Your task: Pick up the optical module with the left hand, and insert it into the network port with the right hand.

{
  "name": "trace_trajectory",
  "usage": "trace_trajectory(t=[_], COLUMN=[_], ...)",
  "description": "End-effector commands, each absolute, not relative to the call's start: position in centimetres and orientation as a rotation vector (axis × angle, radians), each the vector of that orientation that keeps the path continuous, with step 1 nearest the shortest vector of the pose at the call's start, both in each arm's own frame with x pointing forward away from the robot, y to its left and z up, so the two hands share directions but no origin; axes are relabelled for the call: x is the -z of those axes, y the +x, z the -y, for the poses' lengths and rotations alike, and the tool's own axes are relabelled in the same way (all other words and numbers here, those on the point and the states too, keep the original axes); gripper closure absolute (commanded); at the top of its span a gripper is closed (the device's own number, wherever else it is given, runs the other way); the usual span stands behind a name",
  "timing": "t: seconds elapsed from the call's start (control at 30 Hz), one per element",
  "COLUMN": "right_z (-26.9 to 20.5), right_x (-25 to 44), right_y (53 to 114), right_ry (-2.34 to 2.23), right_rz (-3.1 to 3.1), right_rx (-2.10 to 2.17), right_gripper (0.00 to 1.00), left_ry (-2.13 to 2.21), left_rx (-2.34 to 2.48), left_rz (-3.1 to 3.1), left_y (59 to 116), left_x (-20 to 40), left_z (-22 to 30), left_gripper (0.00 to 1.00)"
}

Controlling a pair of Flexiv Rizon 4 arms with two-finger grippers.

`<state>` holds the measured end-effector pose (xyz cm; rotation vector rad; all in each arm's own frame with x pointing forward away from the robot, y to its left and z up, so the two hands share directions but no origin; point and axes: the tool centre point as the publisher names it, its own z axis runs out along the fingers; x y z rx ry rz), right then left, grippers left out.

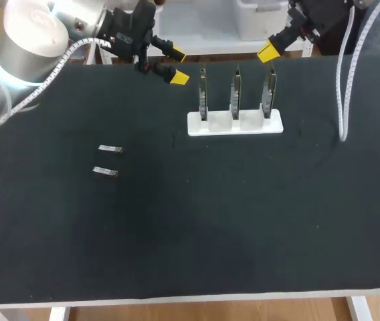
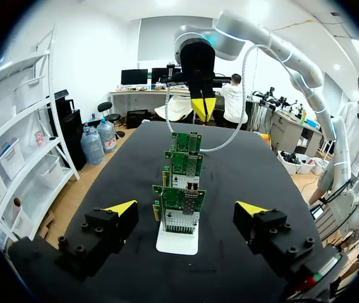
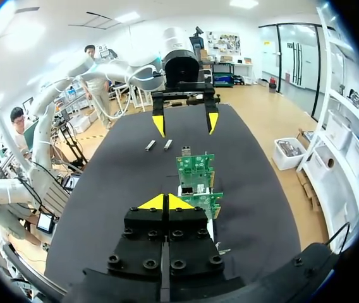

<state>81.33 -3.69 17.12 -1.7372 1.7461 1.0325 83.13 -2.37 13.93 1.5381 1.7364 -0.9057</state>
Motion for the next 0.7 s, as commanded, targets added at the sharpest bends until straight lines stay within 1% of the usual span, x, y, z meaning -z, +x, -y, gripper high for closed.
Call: trace_trajectory(t=[0.03, 0.07, 0.6, 0.7], right_z=[3.45, 3.45, 3.45, 3.45], right_x=[-17.17, -17.17, -17.17, -17.17], right_y=[82.35, 82.35, 82.35, 82.35], right_ry=[-1.913, -1.913, -1.913, -1.913], right_rz=[-1.707, -1.707, -1.707, -1.707], right_rx=[-1.307, -1.307, -1.307, -1.307], right_gripper=[0.73, 0.0, 0.0, 0.0], left_ry=[1.542, 1.542, 1.542, 1.622], left_rx=[0.907, 0.907, 0.907, 0.911], left_rz=[-1.738, -1.738, -1.738, -1.686], left_y=[83.29, 83.29, 83.29, 83.11], left_x=[-13.92, -13.92, -13.92, -14.27], left_z=[2.39, 2.39, 2.39, 2.36], left_gripper=[0.0, 0.0, 0.0, 0.0])
